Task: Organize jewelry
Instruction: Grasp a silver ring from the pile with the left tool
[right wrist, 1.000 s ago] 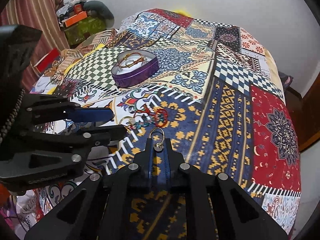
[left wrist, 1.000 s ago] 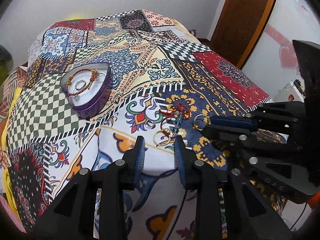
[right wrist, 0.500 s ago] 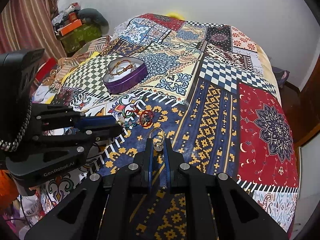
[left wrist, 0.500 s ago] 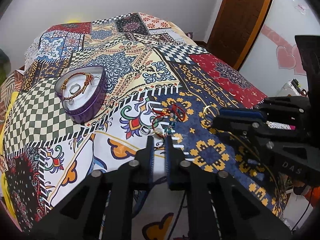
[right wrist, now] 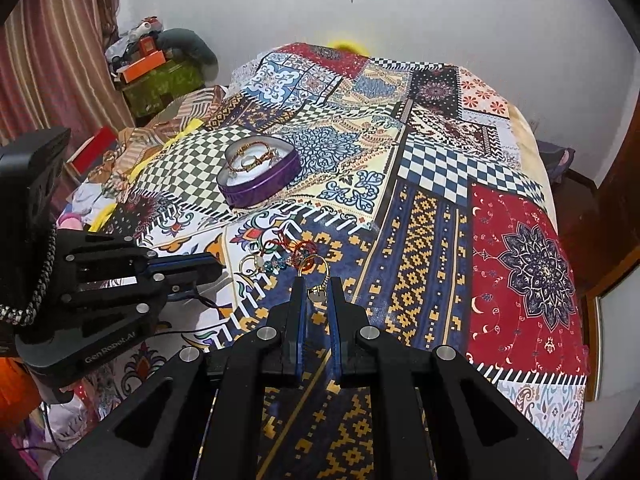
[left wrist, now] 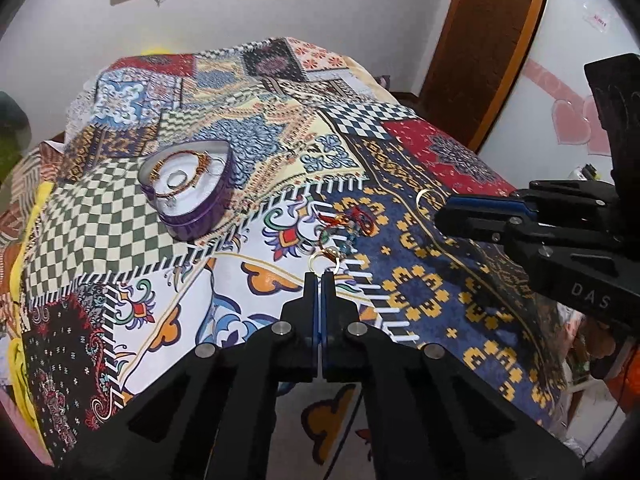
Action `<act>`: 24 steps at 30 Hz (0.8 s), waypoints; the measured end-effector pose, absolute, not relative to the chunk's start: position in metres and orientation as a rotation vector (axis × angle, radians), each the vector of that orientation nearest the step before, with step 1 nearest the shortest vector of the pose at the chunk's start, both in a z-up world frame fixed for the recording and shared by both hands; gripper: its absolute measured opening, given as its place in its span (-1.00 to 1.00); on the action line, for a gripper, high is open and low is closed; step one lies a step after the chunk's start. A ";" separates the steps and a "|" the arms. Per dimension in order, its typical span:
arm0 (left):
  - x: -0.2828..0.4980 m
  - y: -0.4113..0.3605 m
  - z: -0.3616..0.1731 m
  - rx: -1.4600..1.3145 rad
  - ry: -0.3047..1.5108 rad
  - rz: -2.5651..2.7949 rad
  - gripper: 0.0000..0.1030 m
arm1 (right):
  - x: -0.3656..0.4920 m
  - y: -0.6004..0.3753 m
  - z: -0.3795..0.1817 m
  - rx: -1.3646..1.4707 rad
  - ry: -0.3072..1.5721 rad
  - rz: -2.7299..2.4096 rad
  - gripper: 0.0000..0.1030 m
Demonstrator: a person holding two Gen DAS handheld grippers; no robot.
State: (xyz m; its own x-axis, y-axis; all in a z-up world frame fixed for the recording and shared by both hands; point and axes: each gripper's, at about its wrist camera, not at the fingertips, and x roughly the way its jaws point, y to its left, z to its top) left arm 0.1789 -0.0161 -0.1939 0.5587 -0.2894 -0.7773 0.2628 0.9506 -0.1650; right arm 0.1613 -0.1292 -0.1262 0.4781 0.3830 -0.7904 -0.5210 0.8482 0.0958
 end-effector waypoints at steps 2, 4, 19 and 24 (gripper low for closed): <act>0.183 -0.017 -0.195 -0.032 0.949 -0.324 -0.81 | 0.161 -0.130 -0.125 -0.160 0.919 0.554 -0.83; 0.187 -0.019 -0.199 -0.021 0.966 -0.311 -0.50 | 0.162 -0.130 -0.125 -0.152 0.923 0.555 -0.83; 0.212 -0.029 -0.214 -0.007 0.968 -0.335 -0.56 | 0.164 -0.131 -0.134 -0.150 0.945 0.568 -0.83; 0.206 -0.032 -0.213 0.026 0.947 -0.327 -0.72 | 0.164 -0.130 -0.137 -0.141 0.953 0.570 -0.83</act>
